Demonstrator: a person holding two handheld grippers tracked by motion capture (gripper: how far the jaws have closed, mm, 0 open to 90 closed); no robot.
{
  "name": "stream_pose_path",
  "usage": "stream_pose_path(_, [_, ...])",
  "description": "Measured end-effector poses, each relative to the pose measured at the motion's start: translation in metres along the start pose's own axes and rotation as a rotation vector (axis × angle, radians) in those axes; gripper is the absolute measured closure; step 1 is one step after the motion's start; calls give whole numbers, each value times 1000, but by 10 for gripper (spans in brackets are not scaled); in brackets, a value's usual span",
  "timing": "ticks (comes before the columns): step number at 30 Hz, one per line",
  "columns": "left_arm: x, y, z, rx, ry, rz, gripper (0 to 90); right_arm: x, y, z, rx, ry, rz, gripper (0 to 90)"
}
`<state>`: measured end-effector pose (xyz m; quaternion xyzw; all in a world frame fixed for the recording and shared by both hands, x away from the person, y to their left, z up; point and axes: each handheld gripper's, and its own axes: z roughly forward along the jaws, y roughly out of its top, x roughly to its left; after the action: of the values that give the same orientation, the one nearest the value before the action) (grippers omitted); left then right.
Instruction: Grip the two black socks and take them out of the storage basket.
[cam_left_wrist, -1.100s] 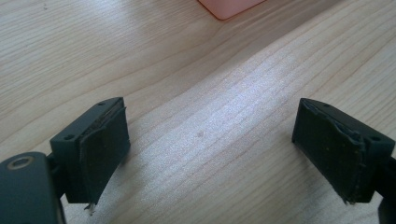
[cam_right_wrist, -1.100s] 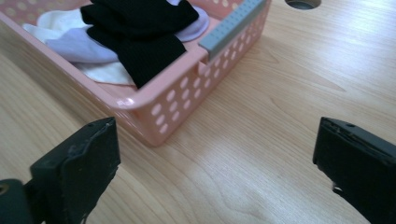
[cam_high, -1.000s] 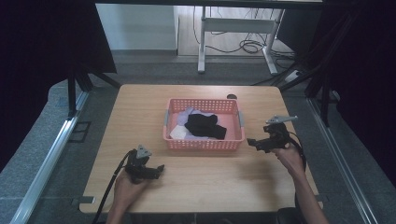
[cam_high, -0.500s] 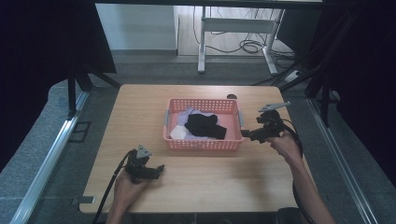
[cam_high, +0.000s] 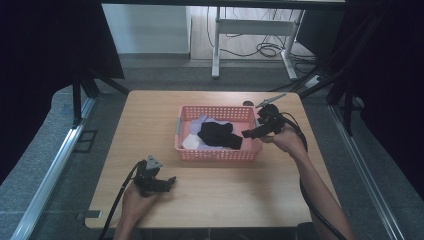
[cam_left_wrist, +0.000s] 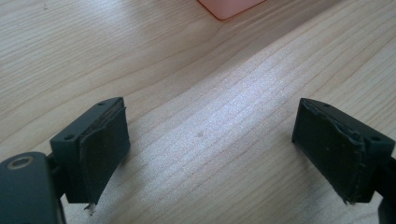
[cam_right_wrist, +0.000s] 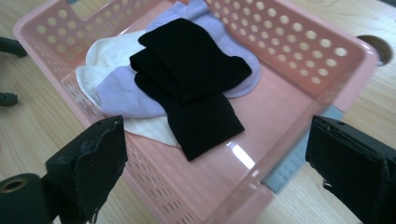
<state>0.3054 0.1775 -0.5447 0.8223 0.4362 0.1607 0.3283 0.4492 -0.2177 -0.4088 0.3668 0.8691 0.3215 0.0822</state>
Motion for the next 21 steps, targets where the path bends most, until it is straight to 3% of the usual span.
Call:
stream_pose_path(6, [0, 0, 0, -3, 1, -3, 106, 4, 14, 19, 70, -18, -24, 70])
stream_pose_path(7, [0, 0, 0, 0, 0, 0, 106, 5, 18, 26, 84, -21, -29, 141])
stream_pose_path(10, [0, 0, 0, 0, 0, 0, 105, 7, 23, 36, 100, -8, -38, 231])
stream_pose_path(21, [0, 0, 0, 0, 1, 1, 106, 15, 37, 79, 161, 47, -31, 412])
